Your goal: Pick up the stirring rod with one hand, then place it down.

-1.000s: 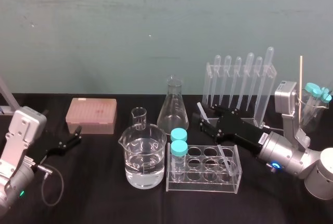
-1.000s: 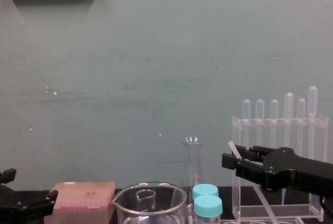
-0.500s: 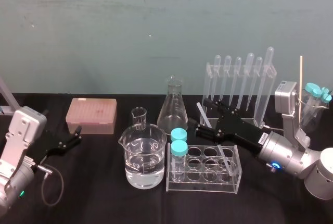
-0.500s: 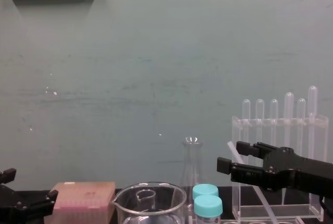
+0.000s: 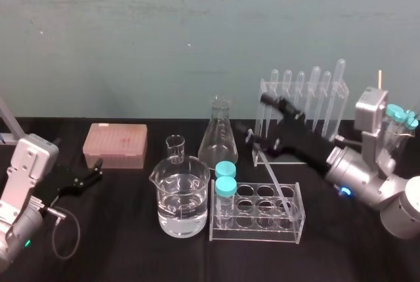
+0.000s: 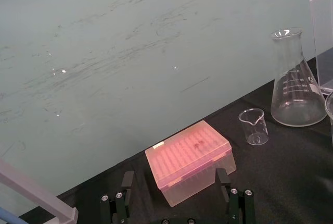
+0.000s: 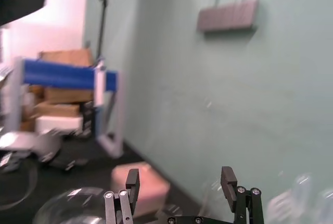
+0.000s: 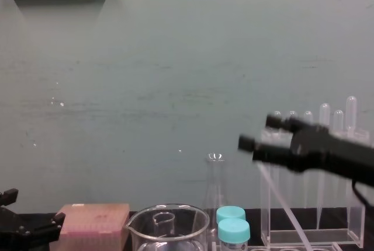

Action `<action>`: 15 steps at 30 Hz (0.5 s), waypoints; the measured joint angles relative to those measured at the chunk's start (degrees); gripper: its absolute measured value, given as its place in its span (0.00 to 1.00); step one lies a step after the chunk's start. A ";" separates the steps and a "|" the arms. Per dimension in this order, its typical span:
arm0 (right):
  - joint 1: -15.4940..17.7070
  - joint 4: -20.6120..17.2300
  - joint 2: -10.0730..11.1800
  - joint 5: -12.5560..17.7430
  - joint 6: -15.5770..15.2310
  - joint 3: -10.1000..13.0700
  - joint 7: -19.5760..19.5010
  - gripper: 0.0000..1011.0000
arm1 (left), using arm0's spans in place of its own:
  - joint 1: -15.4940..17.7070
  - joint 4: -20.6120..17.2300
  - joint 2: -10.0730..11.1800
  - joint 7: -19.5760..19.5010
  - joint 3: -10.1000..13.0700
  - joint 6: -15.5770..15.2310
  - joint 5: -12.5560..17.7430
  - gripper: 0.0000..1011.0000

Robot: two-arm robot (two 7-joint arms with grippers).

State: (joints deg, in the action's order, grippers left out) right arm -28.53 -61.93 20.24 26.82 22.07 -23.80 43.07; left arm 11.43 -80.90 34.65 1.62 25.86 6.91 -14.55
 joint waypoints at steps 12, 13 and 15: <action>6.71 -9.39 1.77 -8.74 -1.71 6.27 -18.01 0.99 | 0.00 0.00 0.00 0.00 0.00 0.00 0.00 0.99; 7.84 -10.18 2.38 -9.37 -3.30 6.72 -19.11 0.99 | 0.00 0.00 0.00 0.00 0.00 0.00 0.00 0.99; 8.85 -10.82 2.89 -9.76 -5.14 7.10 -19.85 0.99 | 0.00 0.00 0.00 0.00 0.00 0.00 0.00 0.99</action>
State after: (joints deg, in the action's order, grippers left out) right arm -19.68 -72.75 23.13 17.07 16.93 -16.70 23.21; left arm 11.43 -80.90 34.65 1.62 25.86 6.91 -14.55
